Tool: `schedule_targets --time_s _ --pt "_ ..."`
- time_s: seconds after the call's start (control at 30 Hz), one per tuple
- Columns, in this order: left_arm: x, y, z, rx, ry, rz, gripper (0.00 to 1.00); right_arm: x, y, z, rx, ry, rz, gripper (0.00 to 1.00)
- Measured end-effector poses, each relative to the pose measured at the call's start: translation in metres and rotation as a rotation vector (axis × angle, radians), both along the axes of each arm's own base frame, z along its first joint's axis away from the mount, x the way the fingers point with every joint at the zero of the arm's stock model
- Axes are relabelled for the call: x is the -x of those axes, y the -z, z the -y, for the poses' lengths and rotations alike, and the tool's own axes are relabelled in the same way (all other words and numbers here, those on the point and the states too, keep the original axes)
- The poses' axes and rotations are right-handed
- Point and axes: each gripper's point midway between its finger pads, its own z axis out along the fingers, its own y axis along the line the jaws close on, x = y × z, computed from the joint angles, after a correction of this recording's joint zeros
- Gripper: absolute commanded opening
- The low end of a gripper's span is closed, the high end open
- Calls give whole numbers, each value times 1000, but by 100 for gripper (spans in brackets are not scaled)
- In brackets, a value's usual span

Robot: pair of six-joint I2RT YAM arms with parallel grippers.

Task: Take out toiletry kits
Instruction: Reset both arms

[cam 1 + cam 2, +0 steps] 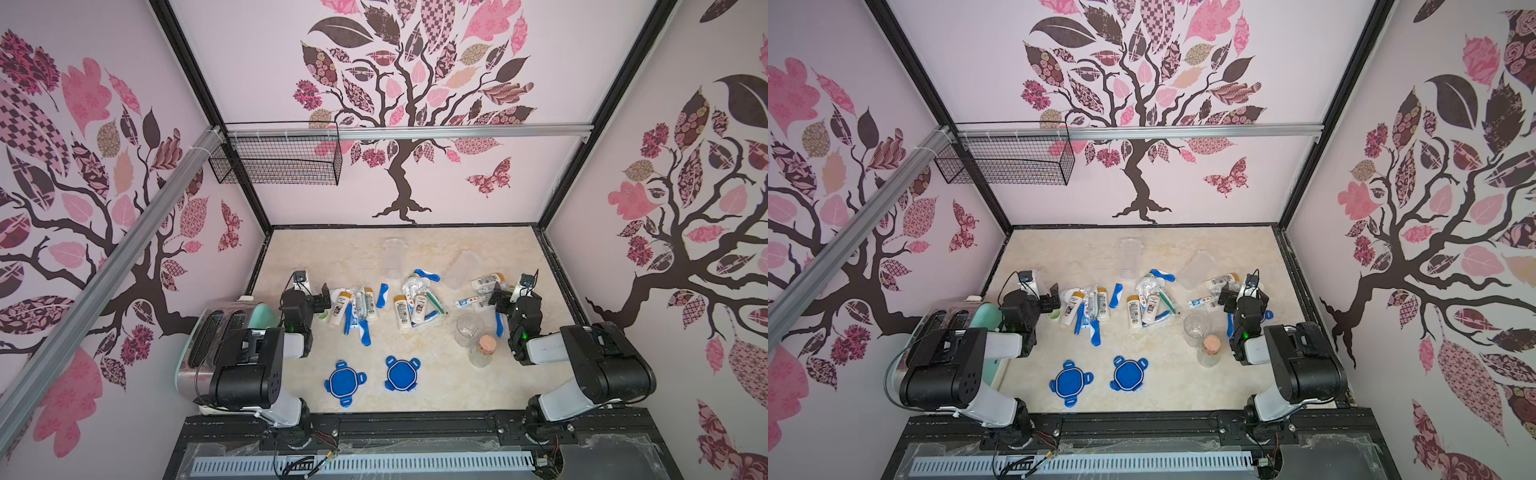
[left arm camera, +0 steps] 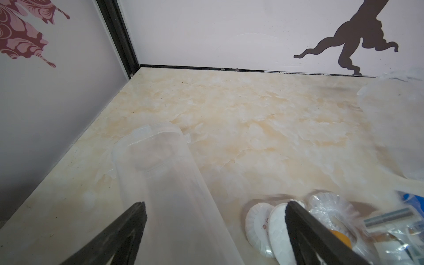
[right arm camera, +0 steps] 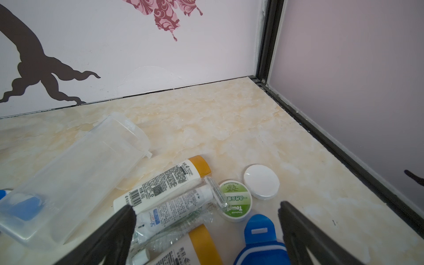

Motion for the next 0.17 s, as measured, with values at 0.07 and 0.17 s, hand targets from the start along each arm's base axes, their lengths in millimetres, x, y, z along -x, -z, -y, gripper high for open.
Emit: schedule_targets --time_s 0.07,0.17 --pt "0 0 0 0 0 0 98 0 2 0 0 -3 -7 100" --pt "0 0 0 0 0 0 98 0 2 -1 -1 -6 -7 100"
